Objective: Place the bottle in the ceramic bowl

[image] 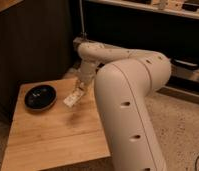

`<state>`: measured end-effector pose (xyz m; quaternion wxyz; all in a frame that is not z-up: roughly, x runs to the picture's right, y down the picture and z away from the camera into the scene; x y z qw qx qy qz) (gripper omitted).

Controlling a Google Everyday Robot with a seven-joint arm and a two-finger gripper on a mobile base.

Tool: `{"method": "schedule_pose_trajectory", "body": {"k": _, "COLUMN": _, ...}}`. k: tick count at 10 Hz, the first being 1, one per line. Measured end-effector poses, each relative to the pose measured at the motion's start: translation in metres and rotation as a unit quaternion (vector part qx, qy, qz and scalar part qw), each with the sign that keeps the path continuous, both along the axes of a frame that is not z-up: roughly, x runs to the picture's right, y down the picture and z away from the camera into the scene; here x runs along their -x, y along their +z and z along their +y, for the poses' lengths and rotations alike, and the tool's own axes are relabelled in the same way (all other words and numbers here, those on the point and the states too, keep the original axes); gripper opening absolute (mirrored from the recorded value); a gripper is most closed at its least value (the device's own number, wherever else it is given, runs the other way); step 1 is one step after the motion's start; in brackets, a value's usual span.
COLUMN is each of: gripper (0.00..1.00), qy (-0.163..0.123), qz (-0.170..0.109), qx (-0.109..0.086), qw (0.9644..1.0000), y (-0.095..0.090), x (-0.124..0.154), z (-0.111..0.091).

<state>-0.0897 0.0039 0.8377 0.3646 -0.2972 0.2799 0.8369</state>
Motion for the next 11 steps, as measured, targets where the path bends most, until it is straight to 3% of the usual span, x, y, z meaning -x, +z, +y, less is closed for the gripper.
{"method": "schedule_pose_trajectory", "body": {"k": 3, "gripper": 0.00, "qy": 0.045, "qz": -0.021, "qx": -0.029, "qw": 0.9983, "y": -0.004, "x": -0.001, "z": -0.005}}
{"method": "schedule_pose_trajectory", "body": {"k": 7, "gripper": 0.00, "qy": 0.072, "qz": -0.042, "qx": -0.040, "qw": 0.9957, "y": -0.004, "x": 0.011, "z": -0.016}}
{"method": "schedule_pose_trajectory", "body": {"k": 11, "gripper": 0.00, "qy": 0.104, "qz": -0.071, "qx": -0.048, "qw": 0.9909, "y": -0.003, "x": 0.022, "z": -0.026}}
